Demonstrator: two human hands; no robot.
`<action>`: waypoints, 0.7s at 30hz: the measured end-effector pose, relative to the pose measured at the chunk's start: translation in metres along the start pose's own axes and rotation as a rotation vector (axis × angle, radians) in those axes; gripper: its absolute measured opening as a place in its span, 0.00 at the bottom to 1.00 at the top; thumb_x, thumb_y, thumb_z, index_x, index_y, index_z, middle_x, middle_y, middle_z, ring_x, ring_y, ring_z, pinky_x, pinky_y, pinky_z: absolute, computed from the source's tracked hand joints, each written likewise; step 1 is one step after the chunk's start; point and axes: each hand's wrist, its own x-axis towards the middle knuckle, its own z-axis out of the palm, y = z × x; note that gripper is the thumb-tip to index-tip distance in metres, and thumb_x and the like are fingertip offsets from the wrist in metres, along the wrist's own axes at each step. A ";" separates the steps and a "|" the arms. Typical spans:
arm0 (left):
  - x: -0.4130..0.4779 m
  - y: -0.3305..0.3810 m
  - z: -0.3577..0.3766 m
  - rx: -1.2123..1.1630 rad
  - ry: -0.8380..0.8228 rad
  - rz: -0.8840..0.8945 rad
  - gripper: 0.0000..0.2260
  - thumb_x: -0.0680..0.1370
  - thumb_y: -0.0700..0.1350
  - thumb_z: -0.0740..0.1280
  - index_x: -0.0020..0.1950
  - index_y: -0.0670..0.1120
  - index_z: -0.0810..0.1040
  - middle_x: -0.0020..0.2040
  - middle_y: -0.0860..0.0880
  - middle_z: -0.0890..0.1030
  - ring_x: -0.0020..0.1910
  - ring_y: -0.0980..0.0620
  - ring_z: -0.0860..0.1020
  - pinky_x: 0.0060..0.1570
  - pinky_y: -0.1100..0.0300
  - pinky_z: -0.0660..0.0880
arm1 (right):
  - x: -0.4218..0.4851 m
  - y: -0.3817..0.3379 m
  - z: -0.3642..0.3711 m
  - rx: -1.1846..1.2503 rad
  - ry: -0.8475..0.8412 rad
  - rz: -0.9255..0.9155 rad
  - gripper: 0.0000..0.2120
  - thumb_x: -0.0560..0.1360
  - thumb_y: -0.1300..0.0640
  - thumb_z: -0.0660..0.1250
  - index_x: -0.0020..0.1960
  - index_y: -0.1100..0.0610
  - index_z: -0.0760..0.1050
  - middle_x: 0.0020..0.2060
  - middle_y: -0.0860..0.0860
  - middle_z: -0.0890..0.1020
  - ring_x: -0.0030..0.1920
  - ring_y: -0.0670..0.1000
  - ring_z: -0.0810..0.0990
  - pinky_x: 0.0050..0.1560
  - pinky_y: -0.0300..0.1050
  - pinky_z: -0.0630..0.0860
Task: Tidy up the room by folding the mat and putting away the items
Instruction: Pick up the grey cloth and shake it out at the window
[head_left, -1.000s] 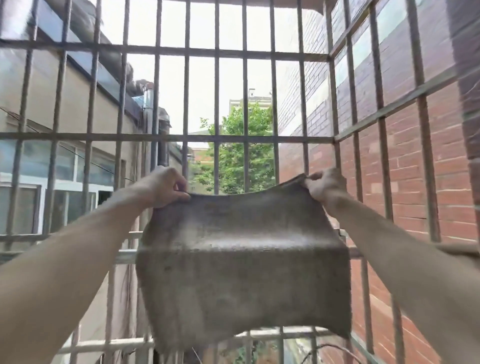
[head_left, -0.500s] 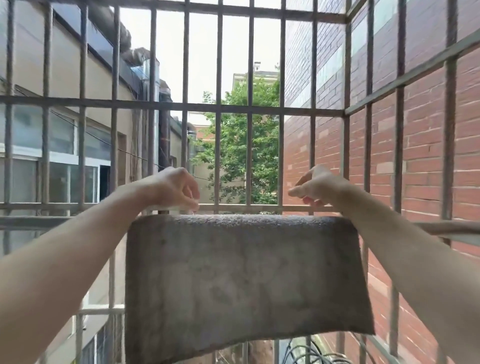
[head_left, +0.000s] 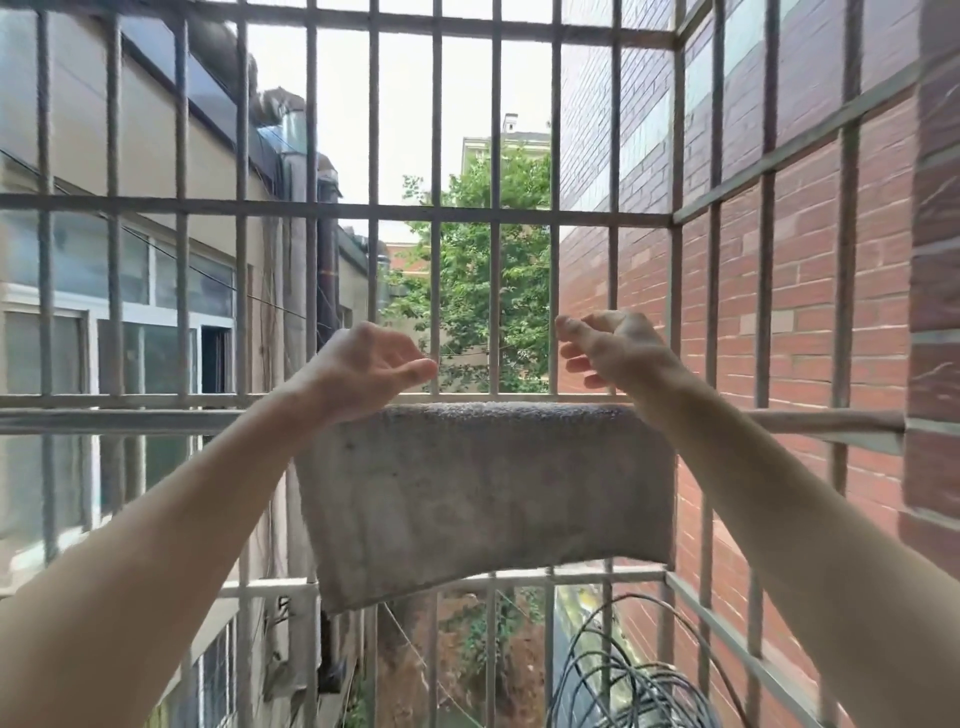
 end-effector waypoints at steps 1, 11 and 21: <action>-0.004 0.002 0.000 -0.012 0.024 0.007 0.04 0.78 0.51 0.69 0.48 0.52 0.80 0.44 0.56 0.81 0.47 0.58 0.80 0.44 0.68 0.73 | -0.005 0.000 0.000 0.019 0.003 -0.005 0.19 0.79 0.44 0.65 0.61 0.58 0.76 0.51 0.54 0.83 0.51 0.52 0.83 0.53 0.49 0.80; -0.044 0.019 0.007 -0.480 0.345 0.062 0.07 0.81 0.51 0.64 0.50 0.51 0.81 0.51 0.47 0.84 0.50 0.49 0.83 0.45 0.56 0.83 | -0.071 -0.007 0.000 0.304 0.150 -0.112 0.19 0.84 0.46 0.56 0.59 0.60 0.78 0.51 0.57 0.85 0.53 0.56 0.84 0.49 0.45 0.76; -0.130 0.073 0.027 -0.755 0.403 -0.058 0.13 0.85 0.48 0.57 0.57 0.44 0.78 0.56 0.44 0.84 0.53 0.47 0.83 0.47 0.56 0.82 | -0.166 -0.014 0.001 0.569 0.160 -0.051 0.22 0.81 0.41 0.56 0.61 0.55 0.77 0.54 0.54 0.85 0.55 0.53 0.84 0.53 0.49 0.77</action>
